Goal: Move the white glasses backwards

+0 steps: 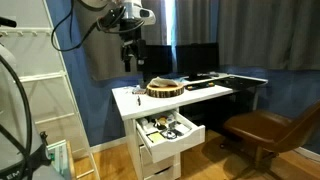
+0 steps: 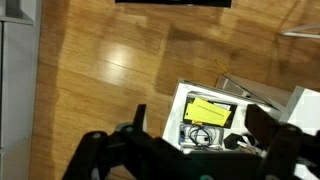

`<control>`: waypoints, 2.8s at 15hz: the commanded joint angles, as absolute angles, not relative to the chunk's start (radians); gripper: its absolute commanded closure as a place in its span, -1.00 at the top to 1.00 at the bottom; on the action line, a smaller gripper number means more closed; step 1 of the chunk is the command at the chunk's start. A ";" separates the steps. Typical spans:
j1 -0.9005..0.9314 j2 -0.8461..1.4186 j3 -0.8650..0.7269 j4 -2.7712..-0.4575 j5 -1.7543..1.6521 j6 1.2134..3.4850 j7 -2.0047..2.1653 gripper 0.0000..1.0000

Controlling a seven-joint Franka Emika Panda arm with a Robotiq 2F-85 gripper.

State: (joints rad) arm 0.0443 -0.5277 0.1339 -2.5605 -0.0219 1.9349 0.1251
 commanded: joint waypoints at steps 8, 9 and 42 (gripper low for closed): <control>0.054 -0.527 0.125 -2.559 -0.026 1.933 0.129 1.00; 0.054 -0.527 0.125 -2.559 -0.026 1.933 0.129 1.00; 0.362 0.107 0.409 -2.065 -0.206 2.223 -0.142 1.00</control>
